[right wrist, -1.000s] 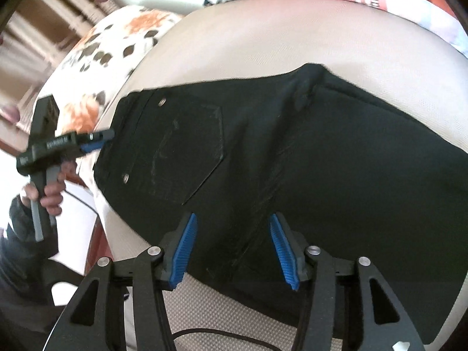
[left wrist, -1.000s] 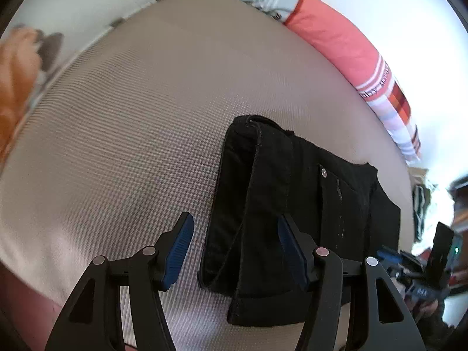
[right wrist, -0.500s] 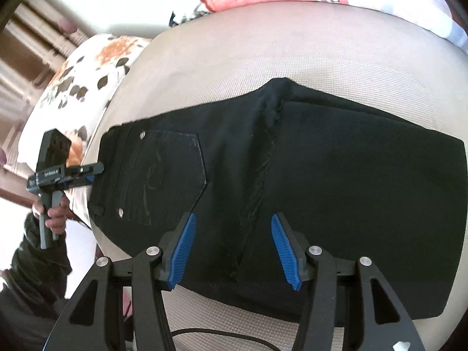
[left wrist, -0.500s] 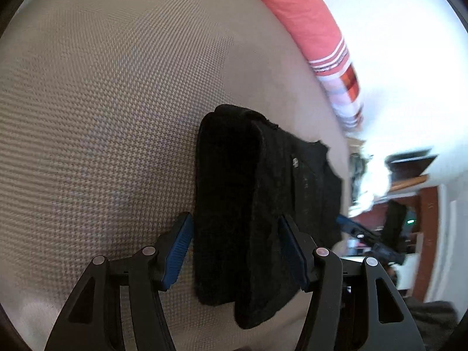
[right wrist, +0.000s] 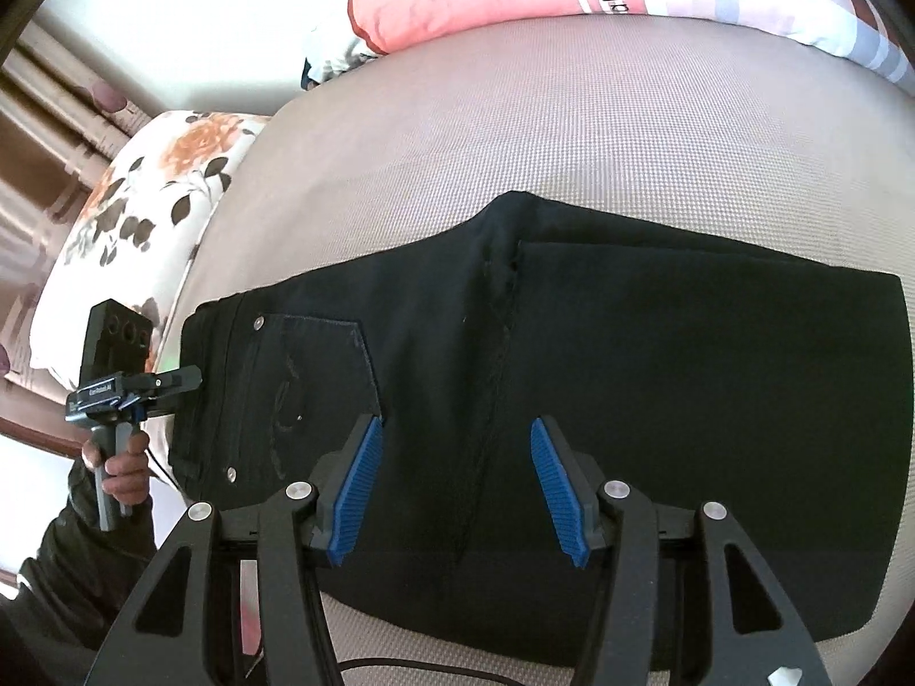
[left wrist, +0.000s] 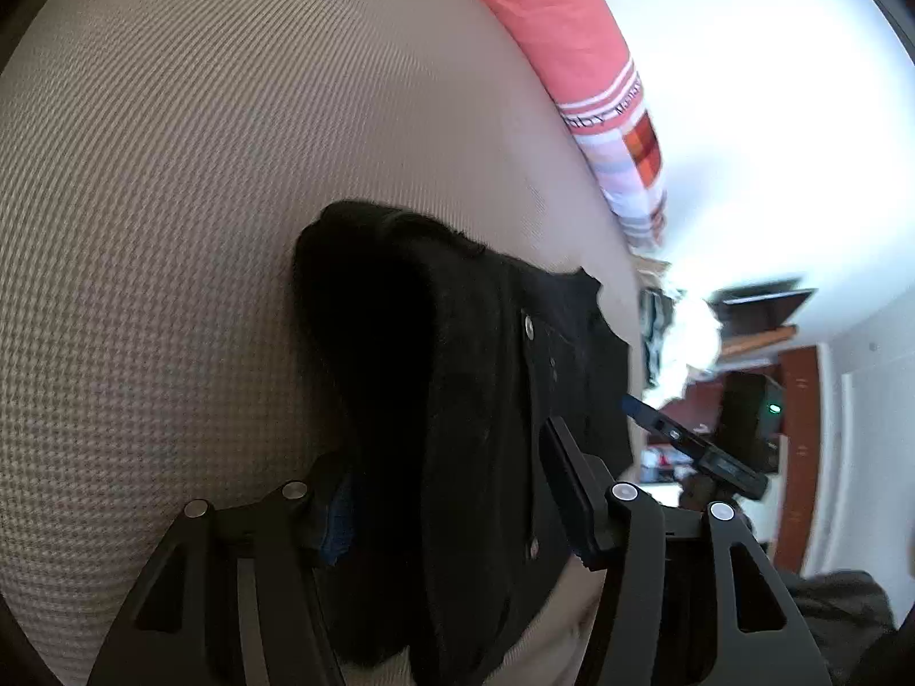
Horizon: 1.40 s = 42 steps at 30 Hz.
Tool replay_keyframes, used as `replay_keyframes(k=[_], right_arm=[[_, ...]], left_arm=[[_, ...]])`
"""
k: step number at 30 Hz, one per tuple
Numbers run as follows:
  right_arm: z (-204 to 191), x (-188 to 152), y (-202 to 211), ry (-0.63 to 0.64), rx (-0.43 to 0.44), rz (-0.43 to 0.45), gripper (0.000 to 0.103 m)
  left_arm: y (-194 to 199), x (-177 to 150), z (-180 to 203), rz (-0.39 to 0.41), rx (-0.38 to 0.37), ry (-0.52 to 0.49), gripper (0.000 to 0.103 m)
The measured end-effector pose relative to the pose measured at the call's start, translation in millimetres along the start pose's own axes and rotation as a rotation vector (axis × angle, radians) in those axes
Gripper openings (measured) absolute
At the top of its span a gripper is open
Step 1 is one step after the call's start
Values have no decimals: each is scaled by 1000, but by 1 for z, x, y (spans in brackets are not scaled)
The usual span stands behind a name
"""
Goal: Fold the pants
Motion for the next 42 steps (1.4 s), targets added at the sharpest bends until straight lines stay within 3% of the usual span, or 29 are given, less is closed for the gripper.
replay_keyframes(k=[2,5,8,12,16,22,28,31,42], right_arm=[[2,3,3,22,-30,17,53],[8,7,9,50,-87,43,61],[14,8,15,70,-120,59,61],[22,7,26,77,-136,75,61],[37,6,39,72,-184,101,69],[62,2,59,38,-193,124,69],[92,1,93,-21,-187,181,69],[106,0,111,-58,-182,213,69],[179,-9,170,-250,-177,367,69]], left_arm=[[1,-2,0,36,84,-13,56],[-1,-5,0,79,238,-42,44],[-1,-8,1,92,342,-32,40],[-1,-10,7,111,444,-17,35],[4,-12,24,147,530,-13,30],[12,-14,60,180,436,81,21],[6,-13,120,221,411,50,18],[-5,-11,152,225,364,44,15],[-98,-7,242,160,365,-90,14]])
Point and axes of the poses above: each gripper's, at about its wrist camera, not at the fingertips, and y roughly against the way its jaws point, z to its right, x to its top, the point moved 10 cm from there along -y, roughly the way its jaws point, and after that the axes turned 7 degrees about x, right-handed, at the moved point
